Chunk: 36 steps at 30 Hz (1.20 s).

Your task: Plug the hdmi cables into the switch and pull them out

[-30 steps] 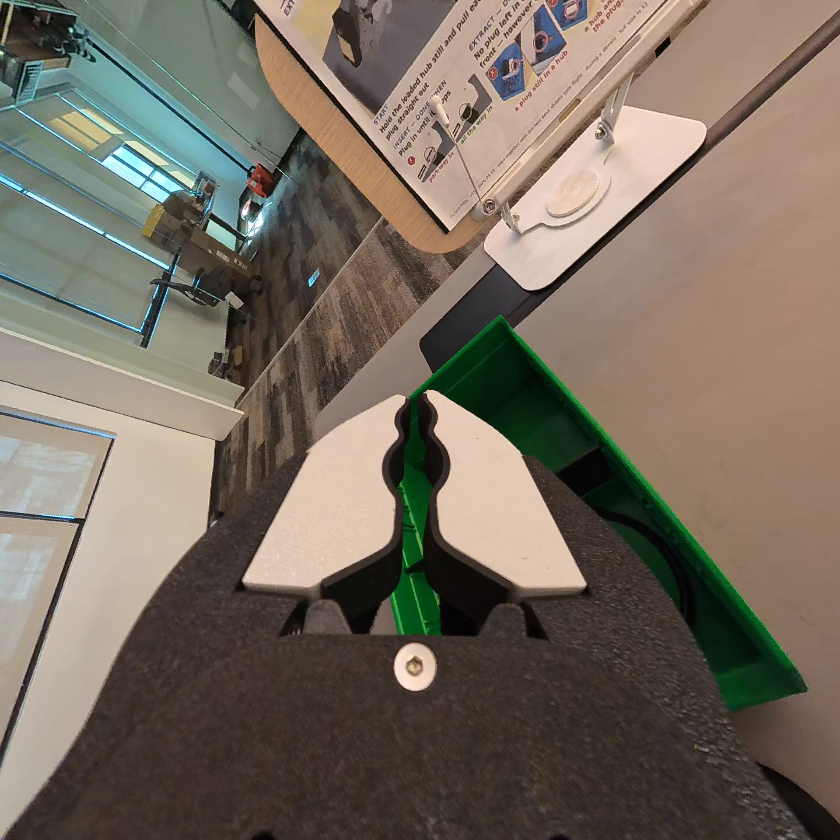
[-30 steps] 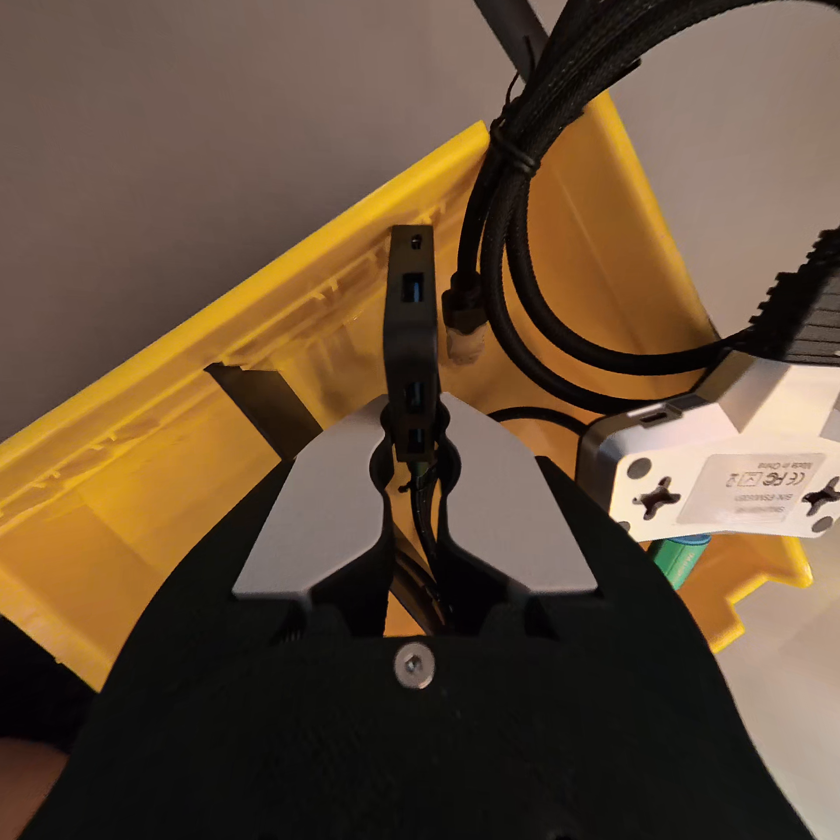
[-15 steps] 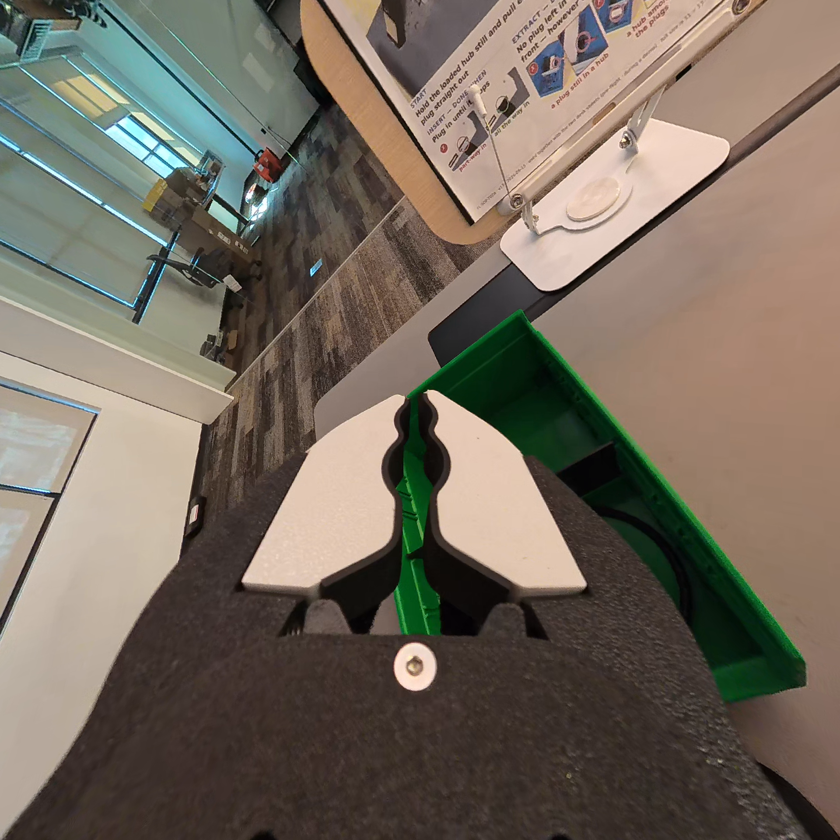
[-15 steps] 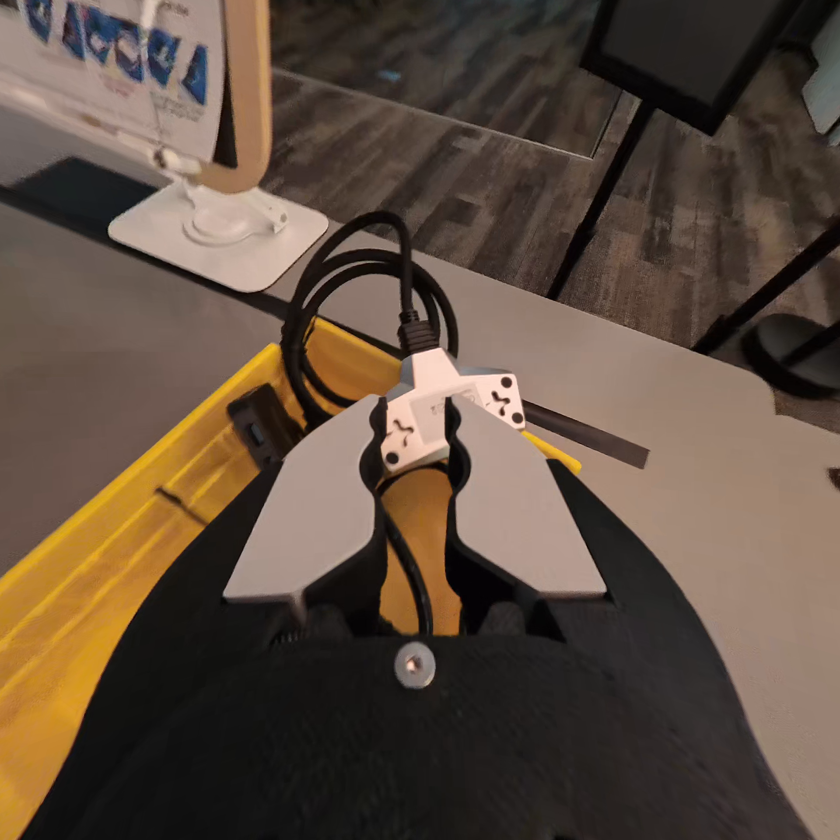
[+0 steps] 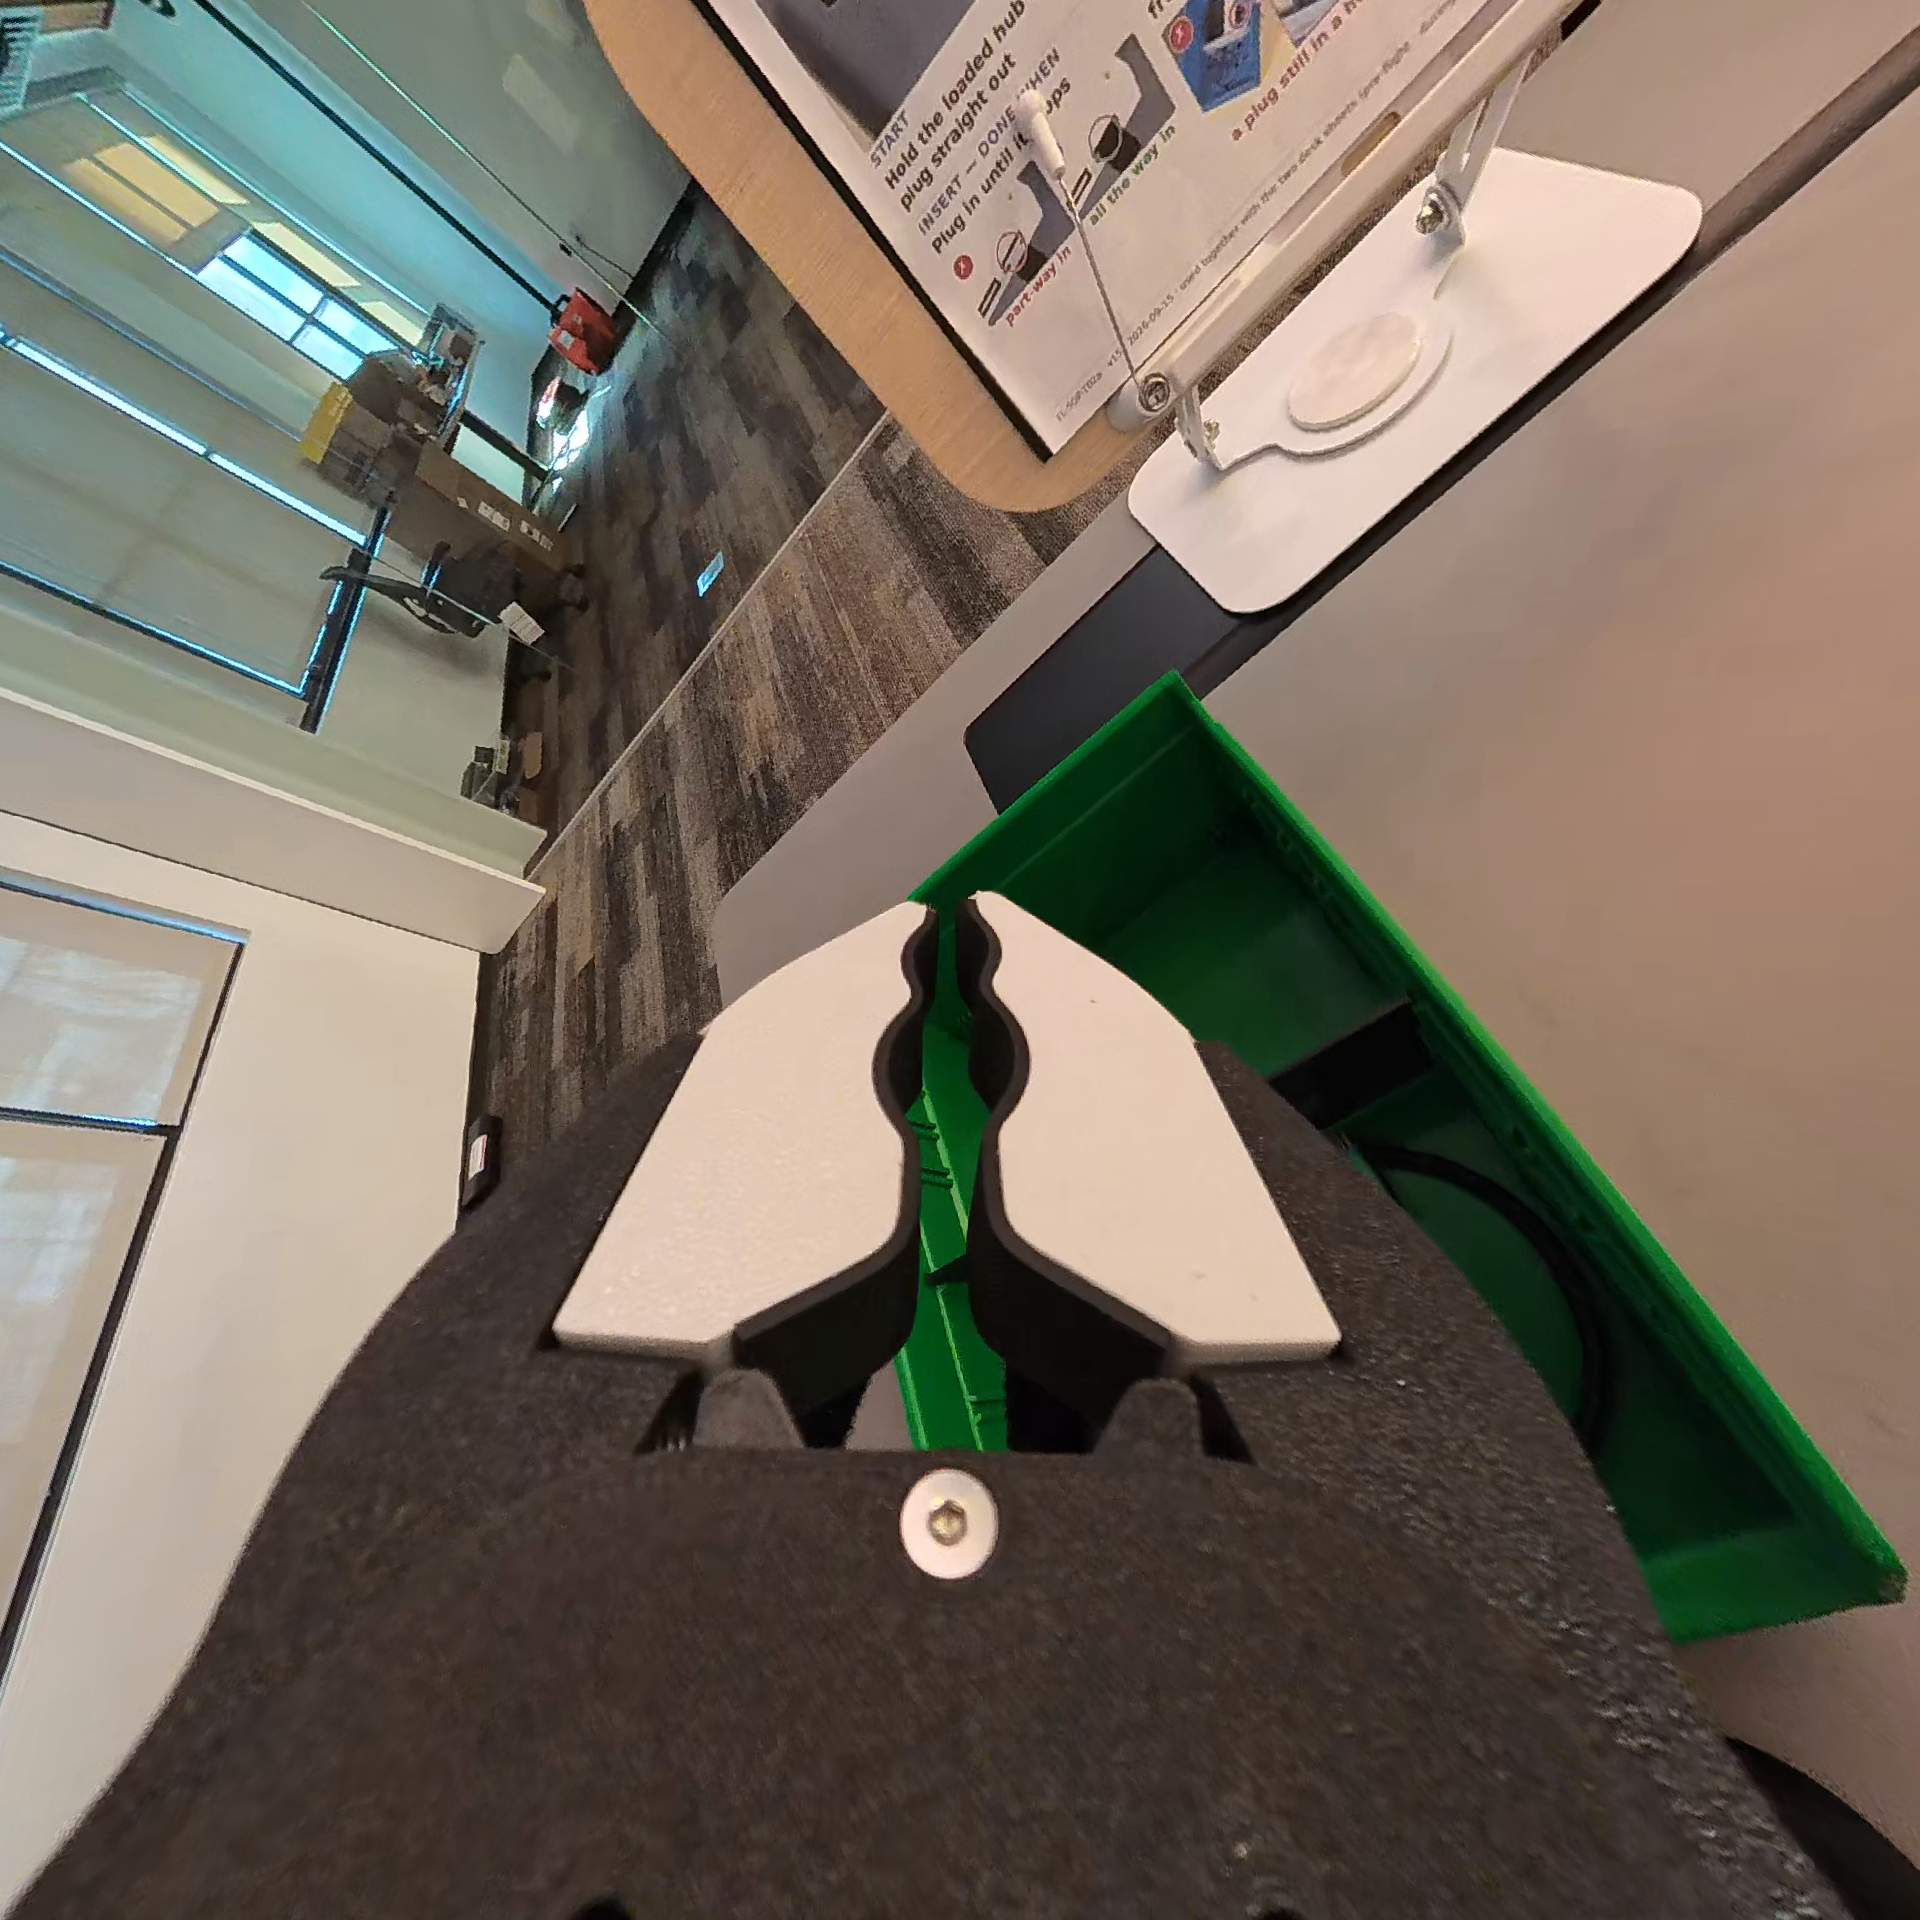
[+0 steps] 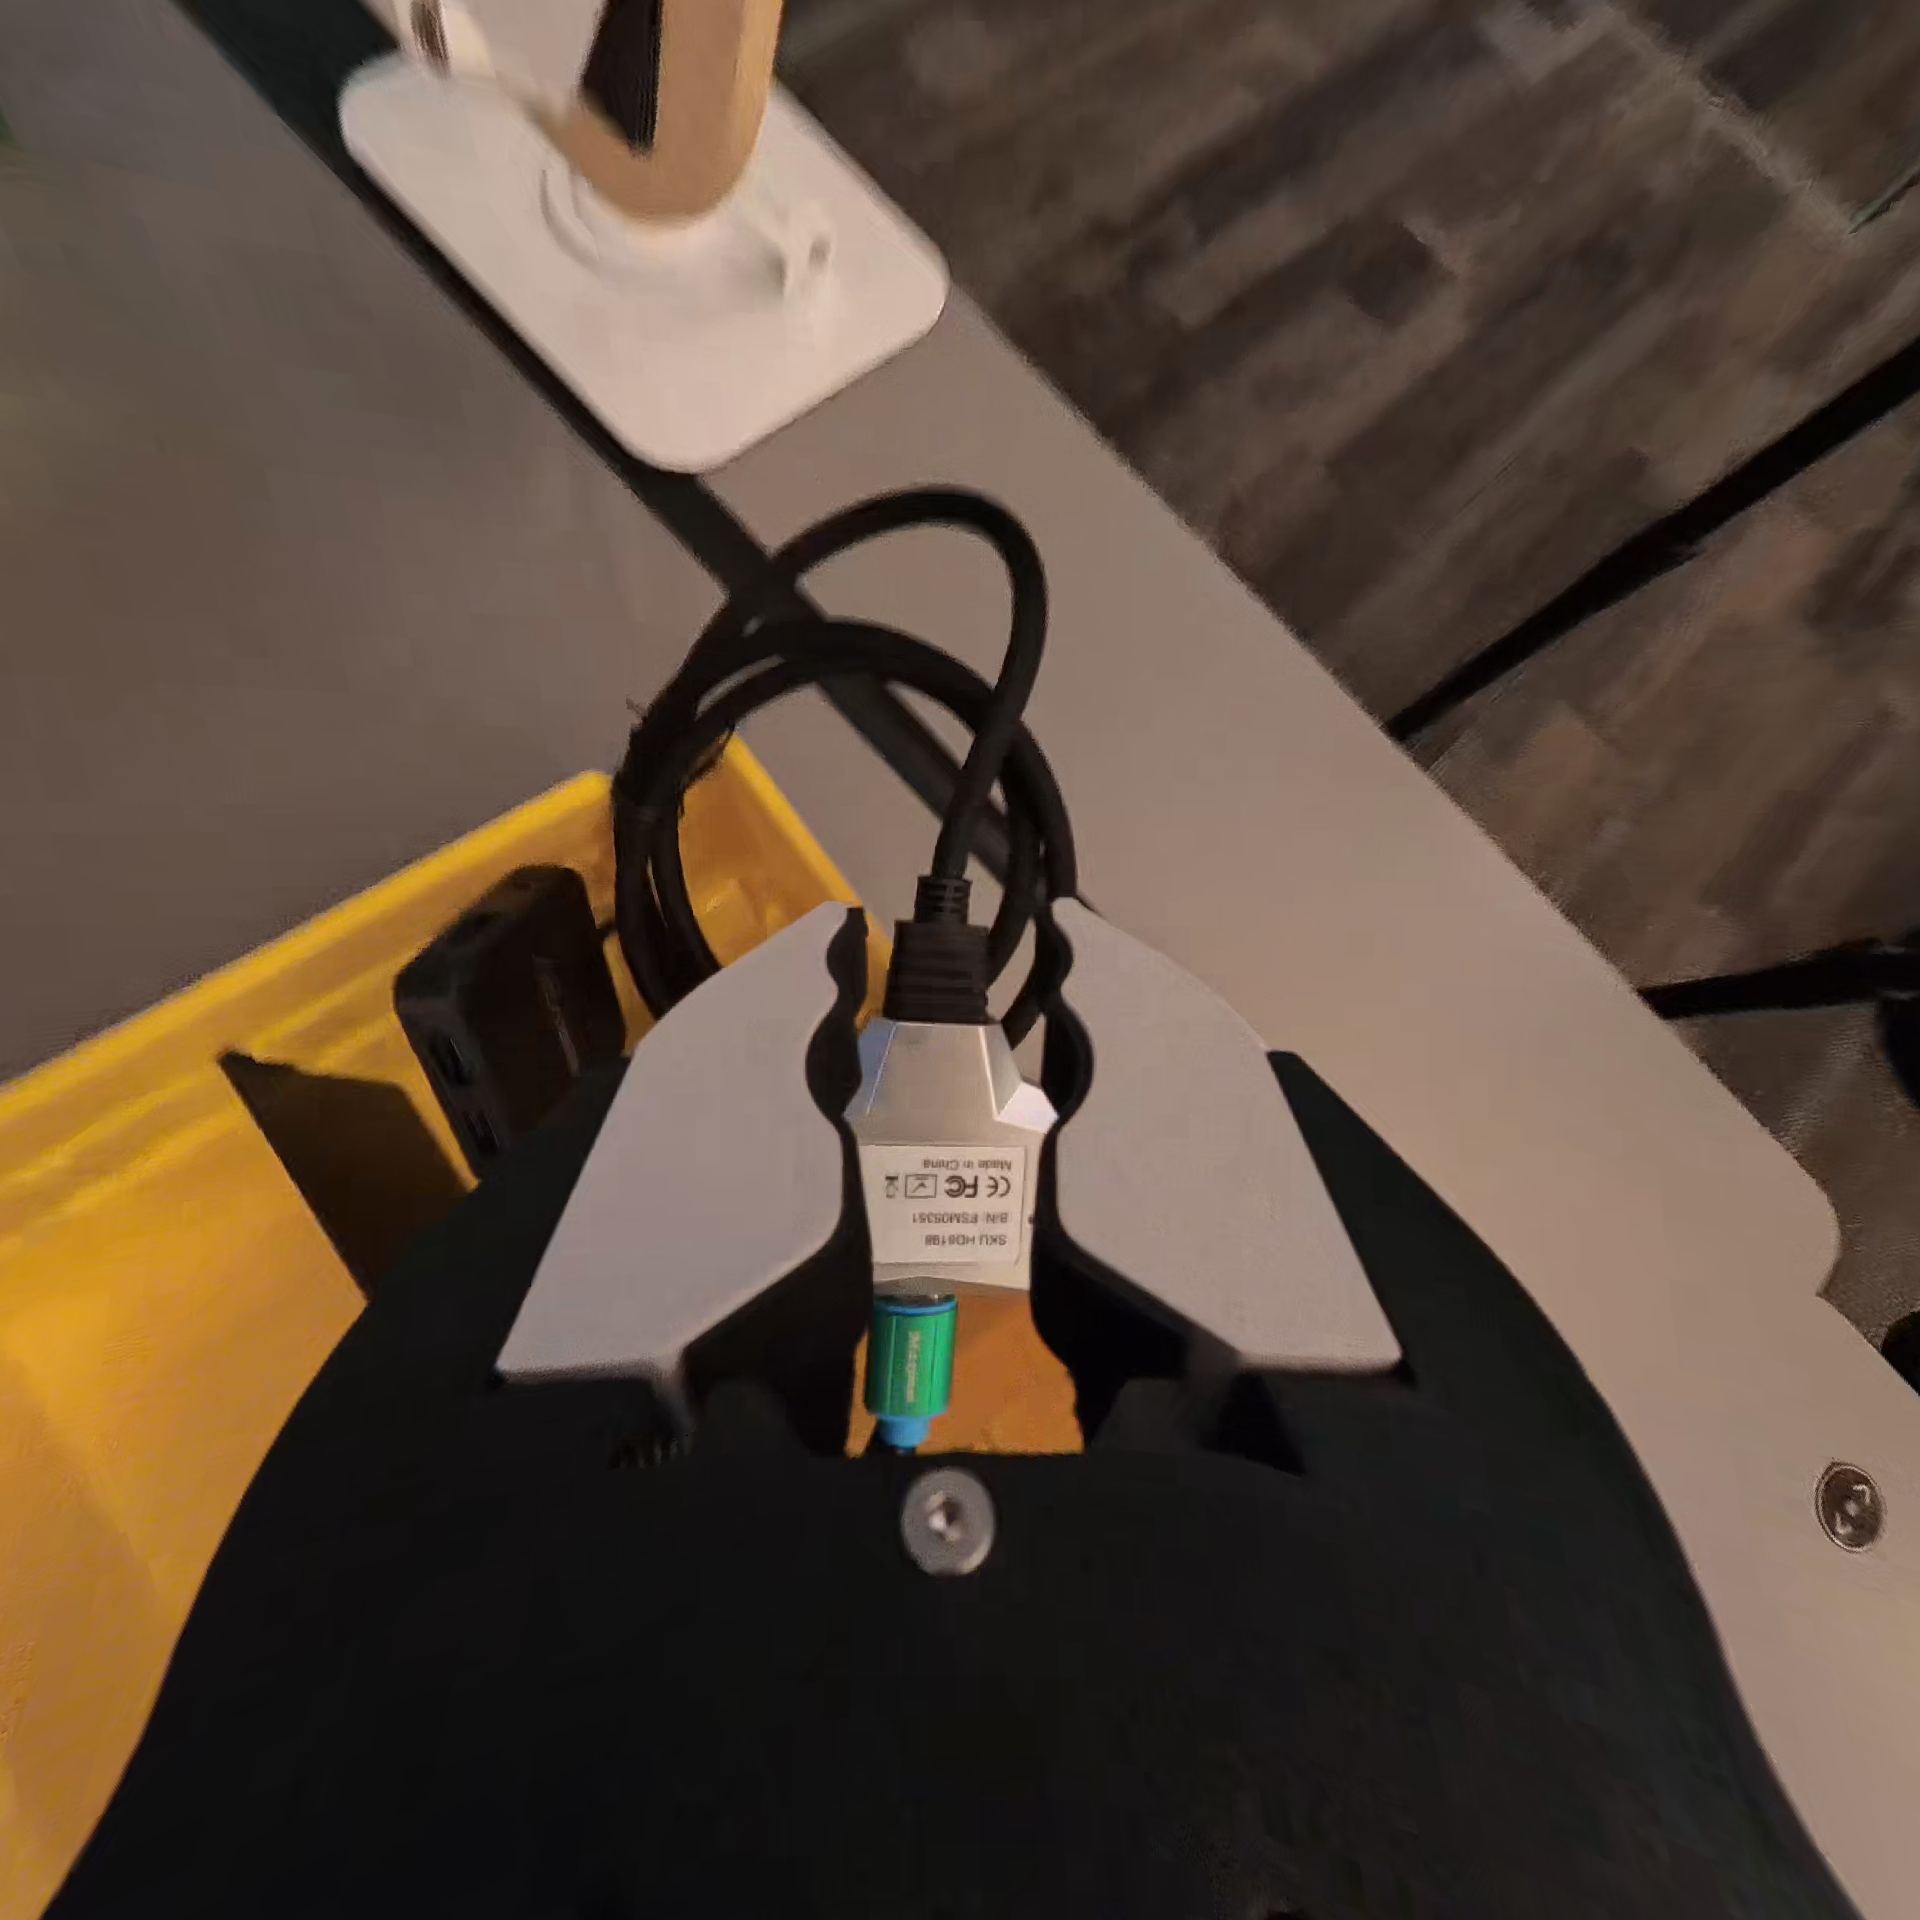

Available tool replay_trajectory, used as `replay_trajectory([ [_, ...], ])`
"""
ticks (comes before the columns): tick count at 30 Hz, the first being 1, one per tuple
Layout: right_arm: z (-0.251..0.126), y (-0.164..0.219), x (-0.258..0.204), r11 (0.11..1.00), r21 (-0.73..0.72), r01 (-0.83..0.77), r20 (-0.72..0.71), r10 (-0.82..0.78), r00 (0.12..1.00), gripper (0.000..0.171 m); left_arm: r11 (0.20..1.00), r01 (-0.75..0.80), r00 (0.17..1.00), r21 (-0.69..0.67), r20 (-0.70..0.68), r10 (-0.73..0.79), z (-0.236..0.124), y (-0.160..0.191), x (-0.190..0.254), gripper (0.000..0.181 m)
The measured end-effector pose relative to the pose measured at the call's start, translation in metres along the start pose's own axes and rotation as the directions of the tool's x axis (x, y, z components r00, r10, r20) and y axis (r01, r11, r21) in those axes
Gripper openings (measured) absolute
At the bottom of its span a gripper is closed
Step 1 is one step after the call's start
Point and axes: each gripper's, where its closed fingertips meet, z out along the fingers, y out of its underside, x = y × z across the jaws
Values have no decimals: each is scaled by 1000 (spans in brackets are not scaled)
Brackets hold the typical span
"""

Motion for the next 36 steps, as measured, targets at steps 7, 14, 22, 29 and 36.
replay_trajectory([
  [7,25,35,-1,953,-296,-70,125,111,986,34,999,-33,999,-33,-3,33,8,2,7,3],
  [14,24,28,-23,948,-313,52,127,-12,992,25,999,-48,999,-18,-8,48,7,-3,11,2],
  [22,30,37,-35,965,-254,62,84,-42,996,25,999,-49,999,4,-5,49,3,-8,11,2],
  [29,15,35,-25,993,-55,101,-79,-106,991,26,999,-34,999,28,-1,34,-2,-9,7,2],
  [36,-32,50,-14,996,-60,-71,-99,65,993,23,999,-21,1000,33,-1,21,-3,-8,5,2],
])
